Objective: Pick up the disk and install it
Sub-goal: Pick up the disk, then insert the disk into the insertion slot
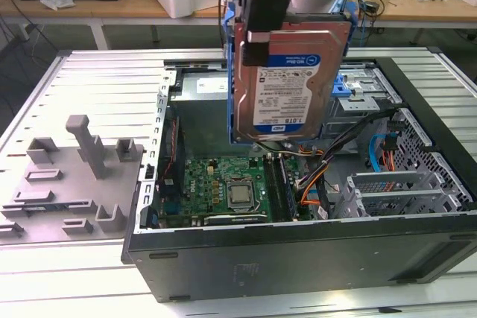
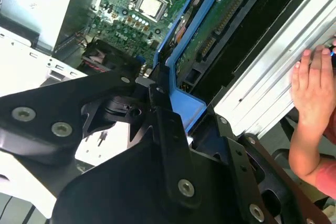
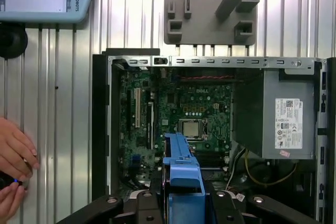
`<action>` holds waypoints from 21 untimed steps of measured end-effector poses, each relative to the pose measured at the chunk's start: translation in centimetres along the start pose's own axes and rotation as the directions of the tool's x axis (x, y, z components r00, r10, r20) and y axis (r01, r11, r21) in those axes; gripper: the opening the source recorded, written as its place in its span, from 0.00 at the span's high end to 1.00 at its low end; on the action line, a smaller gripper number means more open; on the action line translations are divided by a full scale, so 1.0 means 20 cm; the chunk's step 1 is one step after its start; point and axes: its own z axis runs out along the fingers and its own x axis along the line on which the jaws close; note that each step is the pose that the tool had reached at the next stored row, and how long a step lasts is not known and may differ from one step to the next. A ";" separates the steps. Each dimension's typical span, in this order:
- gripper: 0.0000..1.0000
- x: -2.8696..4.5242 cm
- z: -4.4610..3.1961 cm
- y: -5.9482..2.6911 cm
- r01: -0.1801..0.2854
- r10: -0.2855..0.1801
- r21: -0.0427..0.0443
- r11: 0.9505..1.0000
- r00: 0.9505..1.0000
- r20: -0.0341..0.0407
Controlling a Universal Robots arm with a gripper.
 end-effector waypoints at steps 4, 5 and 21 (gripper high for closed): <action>0.63 0.001 0.000 -0.003 0.000 0.000 0.000 1.000 1.000 0.000; 0.63 0.001 0.000 -0.003 0.000 0.000 0.000 1.000 1.000 0.000; 0.63 0.004 0.000 -0.073 0.000 0.000 0.000 1.000 1.000 0.000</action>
